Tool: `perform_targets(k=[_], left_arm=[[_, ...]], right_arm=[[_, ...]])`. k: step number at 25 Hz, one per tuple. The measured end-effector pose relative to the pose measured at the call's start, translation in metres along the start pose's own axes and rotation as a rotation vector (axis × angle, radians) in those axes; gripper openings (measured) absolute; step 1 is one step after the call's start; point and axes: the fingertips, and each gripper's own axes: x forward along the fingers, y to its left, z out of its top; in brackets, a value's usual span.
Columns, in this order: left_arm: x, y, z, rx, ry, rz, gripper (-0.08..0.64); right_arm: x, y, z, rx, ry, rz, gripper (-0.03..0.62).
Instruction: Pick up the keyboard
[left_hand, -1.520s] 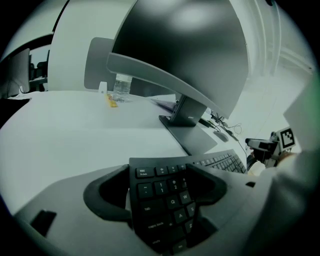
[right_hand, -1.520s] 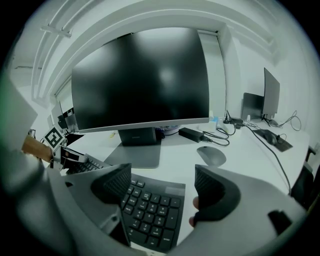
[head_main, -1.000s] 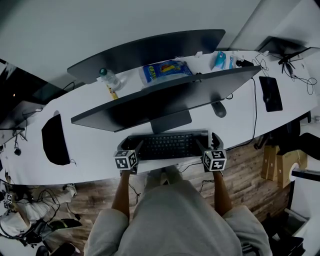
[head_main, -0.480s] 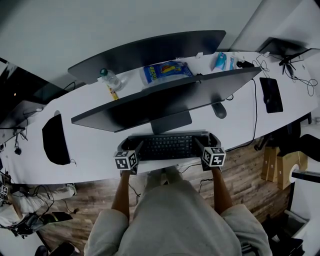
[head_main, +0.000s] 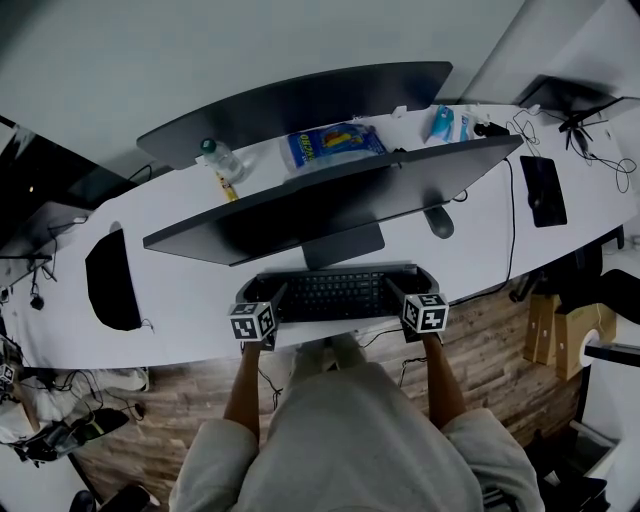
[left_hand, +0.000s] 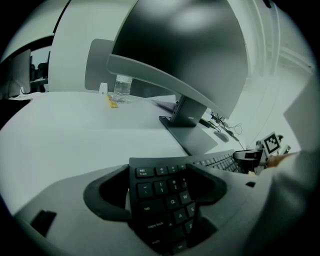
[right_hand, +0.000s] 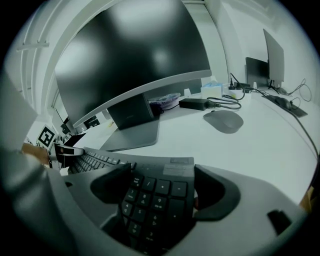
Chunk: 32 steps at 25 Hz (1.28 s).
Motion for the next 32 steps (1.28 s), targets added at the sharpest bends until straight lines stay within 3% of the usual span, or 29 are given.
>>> perform_targets(k=[32], left_arm=[[-0.0016,-0.0023,0.001,-0.032,-0.016,-0.001,0.33]], right_arm=[[-0.0003,-0.0026,-0.0006,0.045,0.019,0.008,0.379]])
